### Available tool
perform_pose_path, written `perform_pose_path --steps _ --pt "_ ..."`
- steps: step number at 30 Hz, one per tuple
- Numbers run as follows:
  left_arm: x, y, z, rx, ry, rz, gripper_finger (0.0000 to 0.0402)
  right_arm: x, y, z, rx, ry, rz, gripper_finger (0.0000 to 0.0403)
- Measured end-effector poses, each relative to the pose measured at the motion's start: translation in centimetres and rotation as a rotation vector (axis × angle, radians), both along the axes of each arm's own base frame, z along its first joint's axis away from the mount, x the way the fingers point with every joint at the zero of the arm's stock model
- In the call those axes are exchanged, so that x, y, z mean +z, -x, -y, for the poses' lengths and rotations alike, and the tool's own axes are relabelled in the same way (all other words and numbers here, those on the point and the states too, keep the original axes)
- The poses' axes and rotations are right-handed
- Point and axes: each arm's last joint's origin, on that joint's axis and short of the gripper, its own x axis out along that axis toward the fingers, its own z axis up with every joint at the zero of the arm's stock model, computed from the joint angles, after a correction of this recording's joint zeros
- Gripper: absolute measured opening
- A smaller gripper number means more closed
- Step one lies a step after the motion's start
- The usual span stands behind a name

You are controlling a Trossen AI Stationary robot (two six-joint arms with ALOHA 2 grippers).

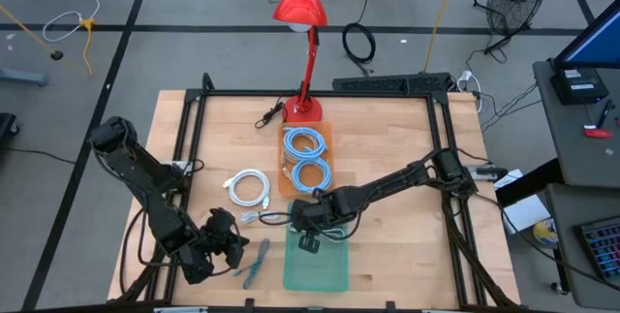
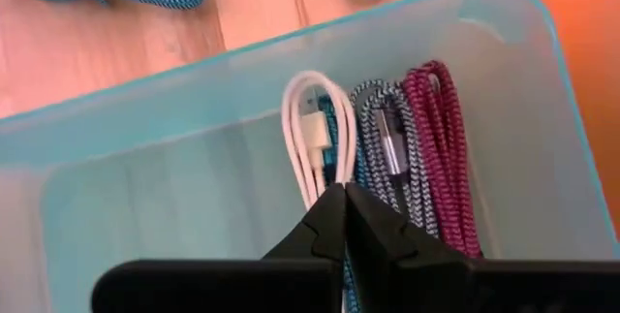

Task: Sort cables
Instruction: Adjust the charger cables in the blue bin

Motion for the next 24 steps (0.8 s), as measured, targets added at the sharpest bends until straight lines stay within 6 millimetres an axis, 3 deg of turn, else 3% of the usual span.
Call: perform_pose_path --steps 24 --pt "0.0 0.0 0.0 0.001 -0.001 0.002 0.0001 -2.0 -0.1 0.2 -0.017 -0.033 -0.025 0.0"
